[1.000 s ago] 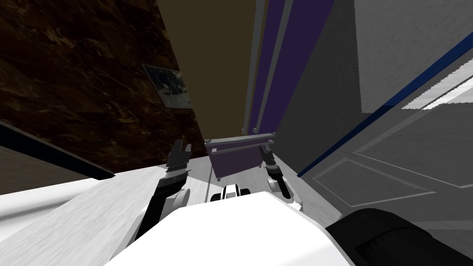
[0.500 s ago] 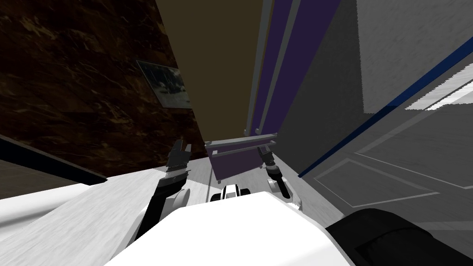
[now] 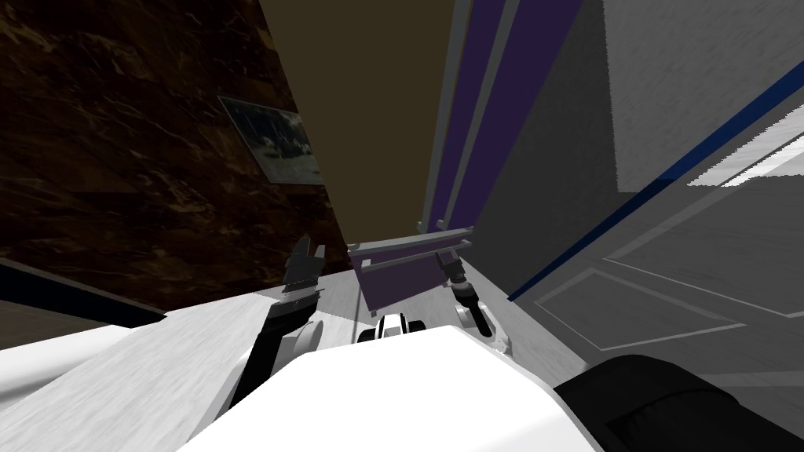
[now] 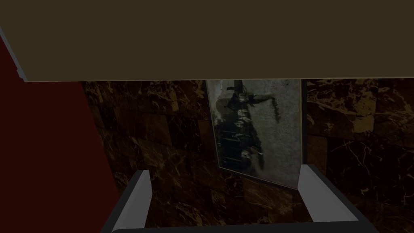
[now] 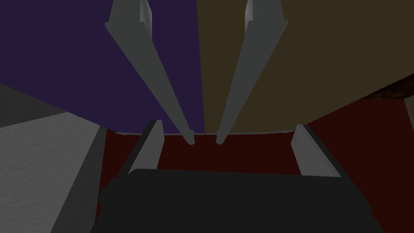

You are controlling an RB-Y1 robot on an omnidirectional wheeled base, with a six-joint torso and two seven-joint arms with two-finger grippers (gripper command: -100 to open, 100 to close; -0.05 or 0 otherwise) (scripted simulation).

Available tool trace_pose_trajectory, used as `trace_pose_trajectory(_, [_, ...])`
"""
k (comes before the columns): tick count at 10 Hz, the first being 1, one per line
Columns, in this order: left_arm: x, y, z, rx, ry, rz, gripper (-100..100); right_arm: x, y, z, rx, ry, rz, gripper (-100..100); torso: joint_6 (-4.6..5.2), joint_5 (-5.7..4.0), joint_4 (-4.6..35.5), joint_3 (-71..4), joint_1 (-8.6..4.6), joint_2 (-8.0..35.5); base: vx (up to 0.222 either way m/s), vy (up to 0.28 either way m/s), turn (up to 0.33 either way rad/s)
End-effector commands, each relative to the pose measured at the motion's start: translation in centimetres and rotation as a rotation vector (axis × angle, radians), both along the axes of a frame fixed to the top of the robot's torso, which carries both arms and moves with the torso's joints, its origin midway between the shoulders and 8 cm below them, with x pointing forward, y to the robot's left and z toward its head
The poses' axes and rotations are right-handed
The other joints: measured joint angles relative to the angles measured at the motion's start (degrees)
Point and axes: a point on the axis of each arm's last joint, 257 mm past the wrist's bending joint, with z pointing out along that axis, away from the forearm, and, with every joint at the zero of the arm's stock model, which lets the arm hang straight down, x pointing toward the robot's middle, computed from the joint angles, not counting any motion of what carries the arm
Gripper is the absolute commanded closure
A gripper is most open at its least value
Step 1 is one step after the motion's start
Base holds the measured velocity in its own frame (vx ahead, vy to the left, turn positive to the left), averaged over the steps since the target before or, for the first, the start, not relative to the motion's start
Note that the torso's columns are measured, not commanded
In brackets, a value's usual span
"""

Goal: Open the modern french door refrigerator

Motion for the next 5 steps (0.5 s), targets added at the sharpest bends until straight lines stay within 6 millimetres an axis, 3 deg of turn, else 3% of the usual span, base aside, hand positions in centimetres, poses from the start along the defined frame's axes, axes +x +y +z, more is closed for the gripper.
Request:
trace_pose_trajectory(1, [0.0,0.0,0.0,0.0,0.0,0.0,0,0.4,-0.1,-1.4,-0.075,0.004,-0.046,-100,0.0,-0.01,0.0,0.0,-0.06,0.1,0.062,0.073,-0.058])
trace_pose_trajectory(3, [0.0,0.0,0.0,0.0,0.0,0.0,0,0.4,-0.1,-1.4,-0.109,-0.005,-0.073,-100,0.01,0.0,0.0,0.0,-0.02,0.0,0.052,0.05,-0.026])
trace_pose_trajectory(4, [0.0,0.0,0.0,0.0,0.0,0.0,0,0.8,-0.2,-2.6,-0.152,0.005,-0.093,-100,0.01,-0.03,0.0,0.1,-0.14,0.1,0.061,0.058,-0.058])
trace_pose_trajectory(5, [0.0,0.0,0.0,0.0,0.0,0.0,0,0.8,-0.2,-2.6,-0.171,0.0,-0.108,-100,0.02,-0.02,0.0,0.0,-0.05,0.0,0.055,0.06,-0.045])
